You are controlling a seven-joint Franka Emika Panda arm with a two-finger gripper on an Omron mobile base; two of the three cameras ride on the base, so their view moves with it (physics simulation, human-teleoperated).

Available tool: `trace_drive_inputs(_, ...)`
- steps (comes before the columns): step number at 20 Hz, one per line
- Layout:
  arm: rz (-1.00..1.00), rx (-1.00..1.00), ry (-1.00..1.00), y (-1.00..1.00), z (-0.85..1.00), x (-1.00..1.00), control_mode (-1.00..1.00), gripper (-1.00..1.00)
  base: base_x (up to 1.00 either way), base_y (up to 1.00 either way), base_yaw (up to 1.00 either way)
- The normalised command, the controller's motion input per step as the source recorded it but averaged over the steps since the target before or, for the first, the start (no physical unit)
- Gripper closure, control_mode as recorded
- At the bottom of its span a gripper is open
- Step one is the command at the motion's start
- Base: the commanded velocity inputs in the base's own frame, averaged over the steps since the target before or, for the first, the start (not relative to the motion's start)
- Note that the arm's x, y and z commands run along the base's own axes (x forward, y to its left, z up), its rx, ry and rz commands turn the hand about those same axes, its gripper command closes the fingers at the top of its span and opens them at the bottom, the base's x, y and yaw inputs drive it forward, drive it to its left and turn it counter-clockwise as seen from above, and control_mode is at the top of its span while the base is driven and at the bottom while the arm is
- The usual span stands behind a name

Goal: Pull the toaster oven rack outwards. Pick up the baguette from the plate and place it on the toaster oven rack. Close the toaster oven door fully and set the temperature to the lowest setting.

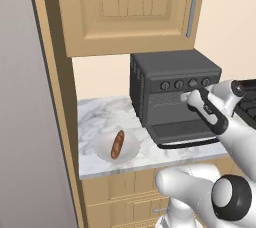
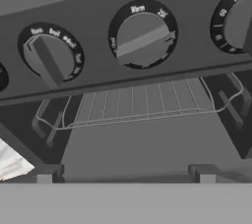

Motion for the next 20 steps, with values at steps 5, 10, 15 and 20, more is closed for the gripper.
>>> trace_drive_inputs(5, 0.0, -0.02, -0.1, 0.0, -0.24, 0.05, -1.0, -1.0, 0.0, 0.0, 0.0)
trace_drive_inputs(10, 0.0, 0.0, -0.1, 0.0, -0.14, 0.0, -1.0, -1.0, 0.0, 0.0, 0.0)
trace_drive_inputs(15, 0.0, 0.0, -0.07, 0.0, -0.04, 0.12, -1.0, -1.0, 0.0, 0.0, 0.0)
trace_drive_inputs(20, 0.0, 0.0, -0.02, 0.0, -0.14, 0.24, -1.0, -1.0, 0.0, 0.0, 0.0)
